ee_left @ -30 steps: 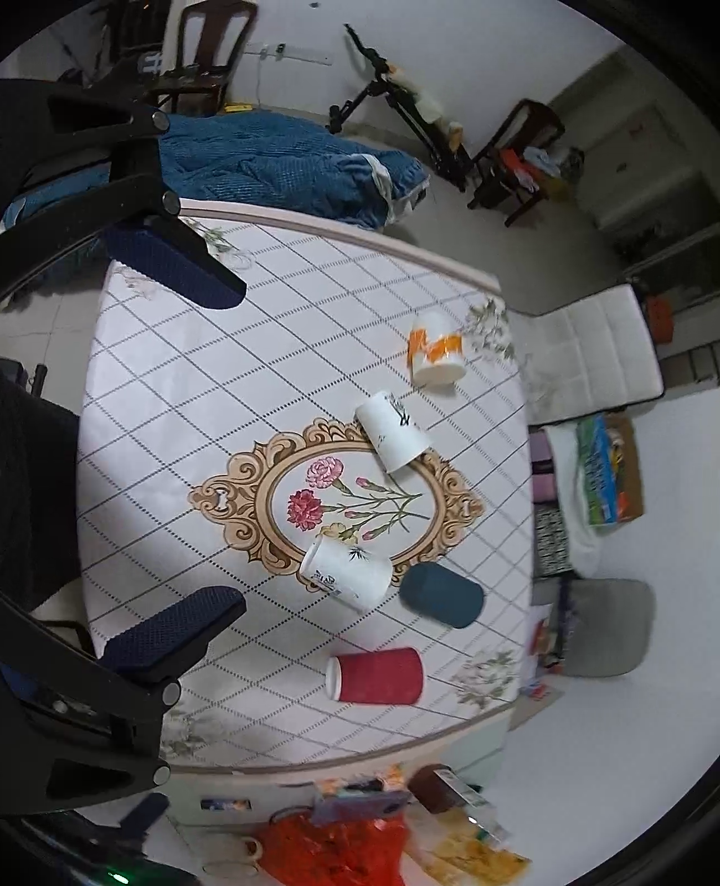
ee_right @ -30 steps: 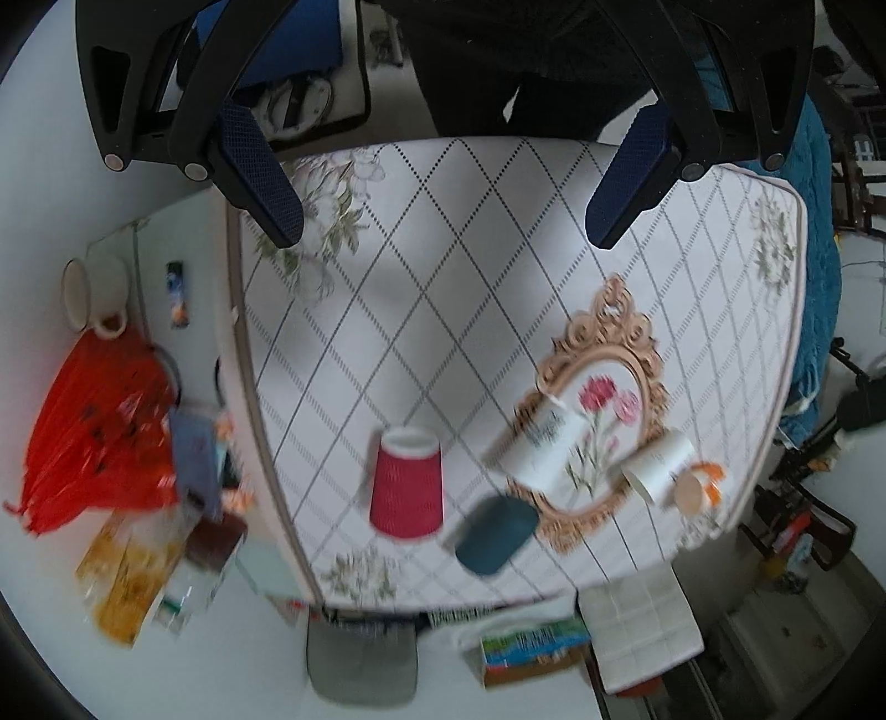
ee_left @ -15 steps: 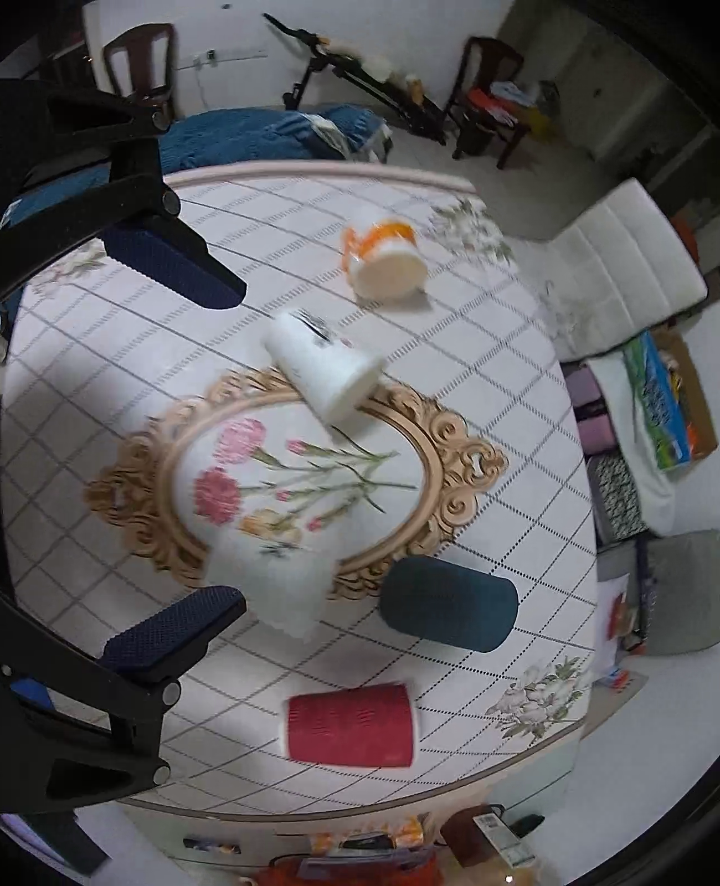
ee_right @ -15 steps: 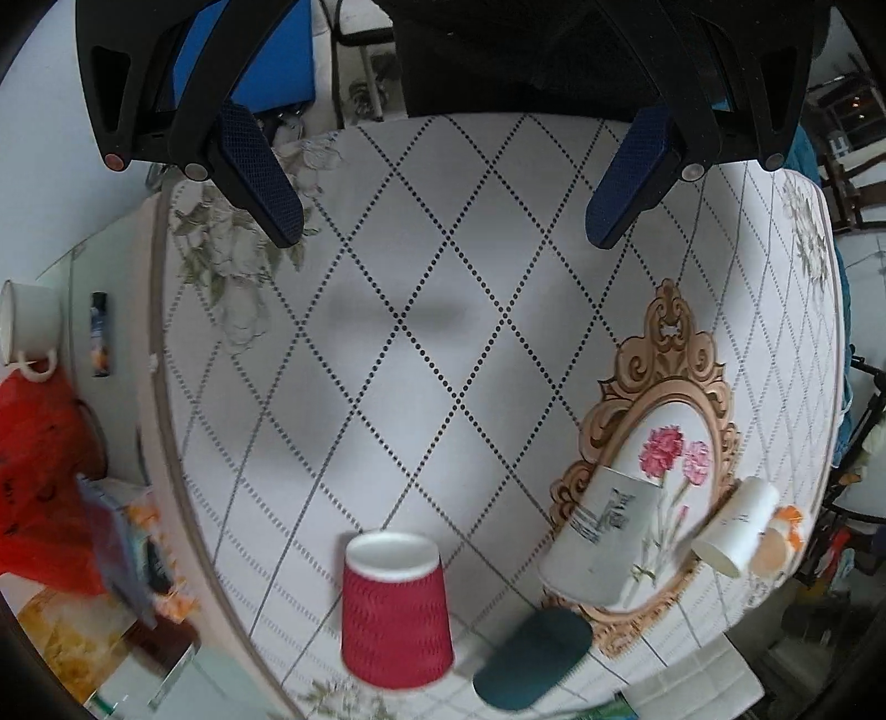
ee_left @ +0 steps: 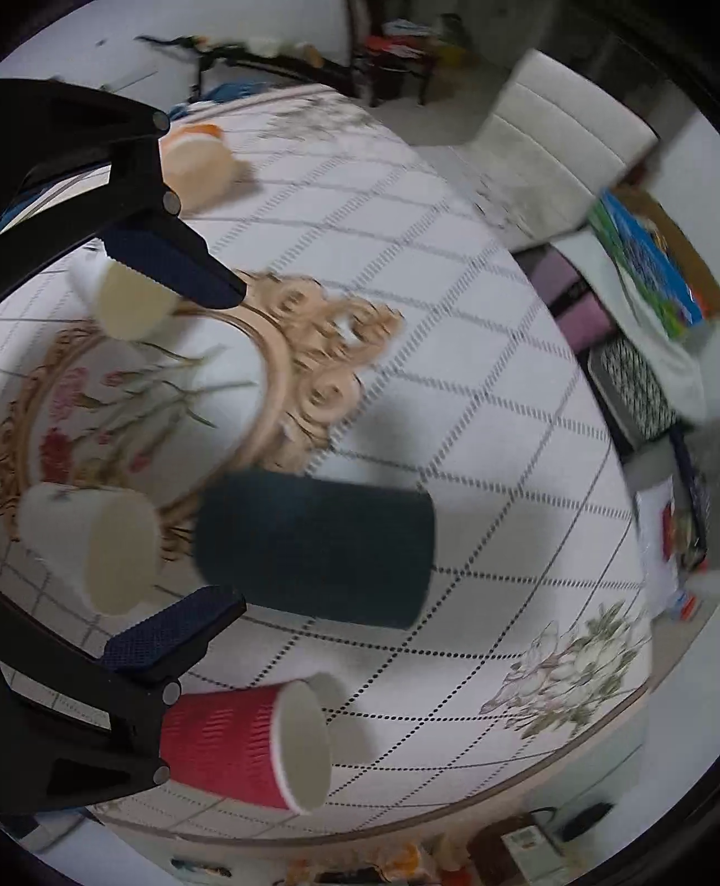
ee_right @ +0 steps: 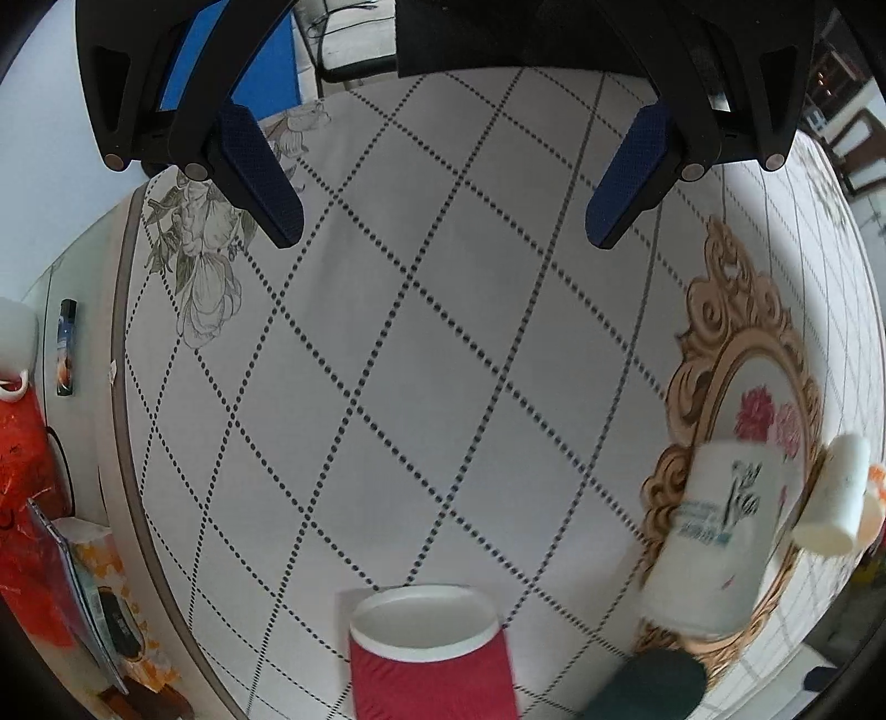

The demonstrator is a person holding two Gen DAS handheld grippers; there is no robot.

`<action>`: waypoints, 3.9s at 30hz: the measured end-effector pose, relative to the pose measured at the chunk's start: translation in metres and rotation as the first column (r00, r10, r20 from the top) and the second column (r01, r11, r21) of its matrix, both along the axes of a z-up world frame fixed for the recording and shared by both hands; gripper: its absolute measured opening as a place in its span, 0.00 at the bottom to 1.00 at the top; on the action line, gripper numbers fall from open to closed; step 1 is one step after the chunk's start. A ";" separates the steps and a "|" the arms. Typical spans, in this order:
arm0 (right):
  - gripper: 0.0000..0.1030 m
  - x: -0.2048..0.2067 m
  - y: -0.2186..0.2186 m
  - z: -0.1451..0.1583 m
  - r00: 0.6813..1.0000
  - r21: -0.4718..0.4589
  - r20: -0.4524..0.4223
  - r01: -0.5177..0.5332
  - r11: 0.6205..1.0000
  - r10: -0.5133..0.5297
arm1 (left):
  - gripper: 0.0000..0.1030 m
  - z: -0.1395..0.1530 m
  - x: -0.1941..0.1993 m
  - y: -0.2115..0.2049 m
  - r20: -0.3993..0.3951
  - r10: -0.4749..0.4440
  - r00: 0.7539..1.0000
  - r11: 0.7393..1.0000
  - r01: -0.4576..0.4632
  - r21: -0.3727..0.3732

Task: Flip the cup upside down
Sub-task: 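Reach the left gripper to the dark teal cup lying on its side and grasp it, then lift the dark teal cup with the left gripper toward the right gripper, then close the right gripper on the teal cup while the left gripper releases it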

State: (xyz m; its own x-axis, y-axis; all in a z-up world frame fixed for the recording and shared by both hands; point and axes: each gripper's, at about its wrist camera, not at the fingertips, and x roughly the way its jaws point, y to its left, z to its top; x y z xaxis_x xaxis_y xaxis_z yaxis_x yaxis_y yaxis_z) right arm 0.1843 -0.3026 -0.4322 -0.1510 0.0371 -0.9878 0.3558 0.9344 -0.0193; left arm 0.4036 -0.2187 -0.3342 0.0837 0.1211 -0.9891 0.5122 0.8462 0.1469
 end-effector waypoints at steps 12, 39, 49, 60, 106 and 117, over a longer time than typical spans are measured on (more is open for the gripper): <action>1.00 0.018 -0.003 -0.016 0.998 0.014 -0.010 0.055 0.998 -0.054 | 0.98 -0.030 0.014 -0.027 -0.049 -0.110 0.993 0.994 0.109 -0.012; 1.00 0.023 -0.015 -0.003 0.994 -0.022 -0.007 0.109 0.994 -0.110 | 0.65 -0.048 0.028 -0.014 -0.081 -0.025 0.996 0.995 0.017 -0.097; 1.00 0.017 -0.027 0.027 0.992 -0.027 0.047 0.117 0.993 -0.116 | 0.65 0.021 0.021 0.012 -0.082 0.055 0.995 0.976 -0.071 -0.207; 1.00 -0.007 -0.023 0.062 0.994 -0.011 0.109 0.033 0.999 -0.032 | 0.65 0.070 -0.074 0.069 -0.136 0.201 0.970 0.945 -0.229 -0.232; 1.00 -0.038 -0.039 -0.023 0.975 -0.046 0.016 -0.221 0.974 0.222 | 0.66 -0.063 -0.276 0.050 -0.271 0.370 0.889 0.909 -0.406 -0.090; 1.00 -0.040 -0.019 -0.014 0.976 -0.049 0.020 -0.217 0.975 0.218 | 0.93 -0.052 -0.272 0.069 -0.250 0.379 0.891 0.897 -0.420 -0.137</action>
